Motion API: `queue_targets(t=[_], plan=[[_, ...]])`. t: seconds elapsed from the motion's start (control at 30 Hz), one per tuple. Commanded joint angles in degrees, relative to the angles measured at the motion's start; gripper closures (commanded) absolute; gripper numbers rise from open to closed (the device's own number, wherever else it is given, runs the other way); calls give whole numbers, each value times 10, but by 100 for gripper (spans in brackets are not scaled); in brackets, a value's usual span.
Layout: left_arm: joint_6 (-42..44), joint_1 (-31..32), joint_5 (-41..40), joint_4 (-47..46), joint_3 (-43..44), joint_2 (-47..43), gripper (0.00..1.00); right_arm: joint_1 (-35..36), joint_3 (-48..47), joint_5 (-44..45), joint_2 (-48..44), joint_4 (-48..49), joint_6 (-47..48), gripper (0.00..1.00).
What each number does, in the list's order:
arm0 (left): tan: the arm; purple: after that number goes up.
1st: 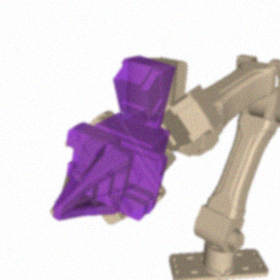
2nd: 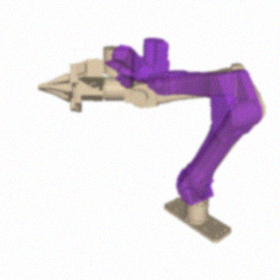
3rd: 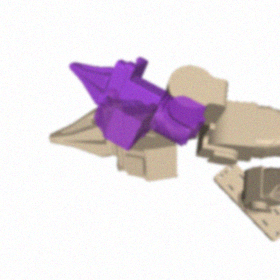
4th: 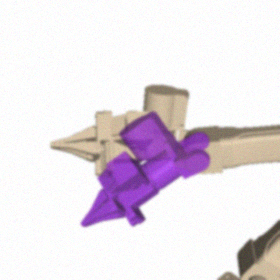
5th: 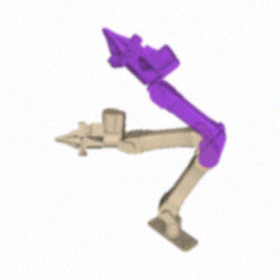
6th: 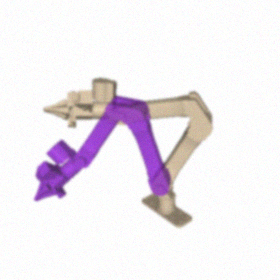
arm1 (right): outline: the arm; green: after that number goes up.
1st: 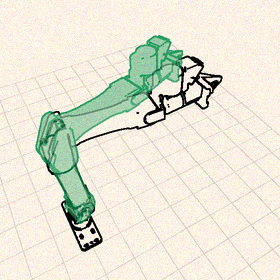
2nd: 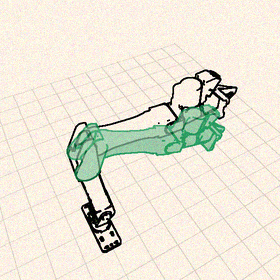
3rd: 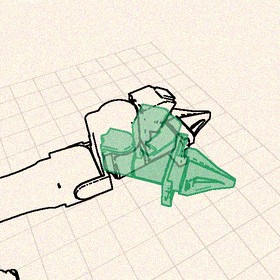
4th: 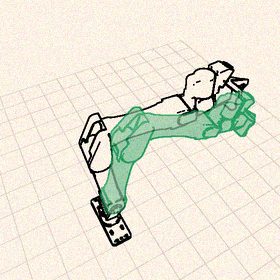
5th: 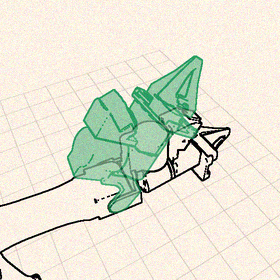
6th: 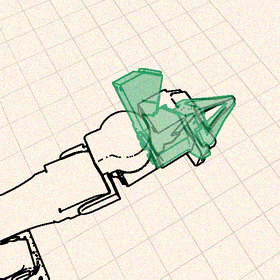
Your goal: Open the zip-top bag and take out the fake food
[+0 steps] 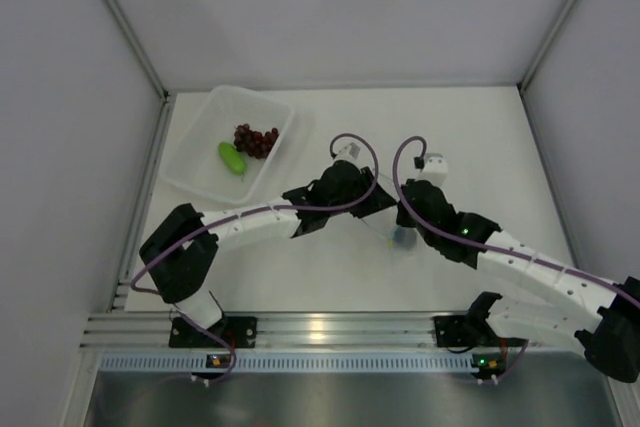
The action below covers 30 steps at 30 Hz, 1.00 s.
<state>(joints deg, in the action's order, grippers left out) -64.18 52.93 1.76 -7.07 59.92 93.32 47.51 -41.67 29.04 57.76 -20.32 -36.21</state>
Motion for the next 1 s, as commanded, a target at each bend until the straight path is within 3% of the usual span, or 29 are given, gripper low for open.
queue_targets(t=[0.0,0.23,0.63,0.8,0.97], plan=[[20,19,-30,25,33,39,66,3,-19,30,-3,-5,19,100],[19,45,-47,25,37,64,68,1,-15,50,-21,-45,56,100],[28,40,-174,143,19,49,98,-1,-80,58,-12,-130,69,100],[41,18,-173,164,-3,19,100,-2,-122,51,16,-194,78,100],[98,8,-153,212,11,-23,97,0,-208,-32,67,-285,102,100]])
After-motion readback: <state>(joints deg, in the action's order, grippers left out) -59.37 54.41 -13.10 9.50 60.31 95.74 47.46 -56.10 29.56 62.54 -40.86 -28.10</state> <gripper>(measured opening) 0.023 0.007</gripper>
